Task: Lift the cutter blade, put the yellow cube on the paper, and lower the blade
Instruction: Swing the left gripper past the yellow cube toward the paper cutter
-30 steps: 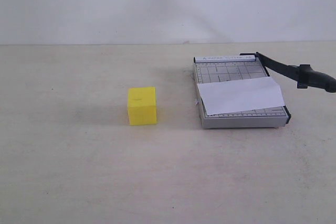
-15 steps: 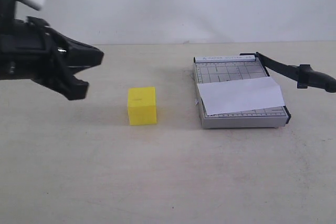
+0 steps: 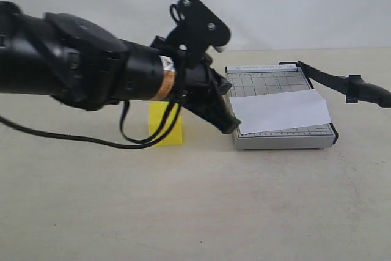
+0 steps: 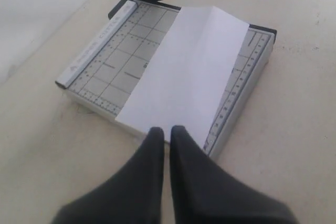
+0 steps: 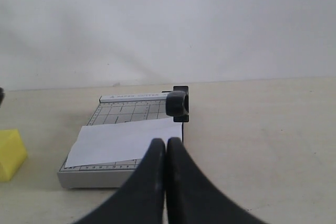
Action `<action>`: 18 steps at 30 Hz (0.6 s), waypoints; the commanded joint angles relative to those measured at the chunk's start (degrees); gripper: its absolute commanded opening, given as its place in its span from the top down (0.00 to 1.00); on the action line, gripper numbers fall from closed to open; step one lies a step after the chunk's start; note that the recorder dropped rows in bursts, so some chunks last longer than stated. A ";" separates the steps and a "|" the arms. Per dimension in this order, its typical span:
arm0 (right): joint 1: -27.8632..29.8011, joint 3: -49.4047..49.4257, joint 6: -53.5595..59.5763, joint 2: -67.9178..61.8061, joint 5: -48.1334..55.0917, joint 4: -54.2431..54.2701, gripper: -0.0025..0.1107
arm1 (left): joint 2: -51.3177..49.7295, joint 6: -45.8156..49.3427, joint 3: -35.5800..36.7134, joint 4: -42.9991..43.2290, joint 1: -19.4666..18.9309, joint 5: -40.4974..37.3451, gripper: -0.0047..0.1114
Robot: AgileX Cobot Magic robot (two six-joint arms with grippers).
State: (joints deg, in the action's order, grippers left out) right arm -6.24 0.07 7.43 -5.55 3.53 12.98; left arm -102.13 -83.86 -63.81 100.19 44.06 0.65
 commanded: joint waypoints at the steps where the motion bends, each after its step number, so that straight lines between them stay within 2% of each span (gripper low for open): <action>1: -0.08 -0.07 0.15 0.34 -0.30 -0.27 0.98 | -8.36 -0.06 -9.21 -0.24 2.42 -2.26 0.92; 9: -0.08 -0.07 0.15 0.34 -0.54 -0.18 0.98 | -18.54 -4.06 -19.98 -0.24 3.32 -2.24 0.92; 18: -0.08 -0.07 0.15 0.34 -0.54 -0.18 0.98 | -21.19 -6.36 -22.15 -0.24 3.32 -1.39 0.92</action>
State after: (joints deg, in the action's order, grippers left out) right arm -6.24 0.07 7.43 -5.55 3.53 12.98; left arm -123.28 -88.36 -85.53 100.19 47.08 -0.96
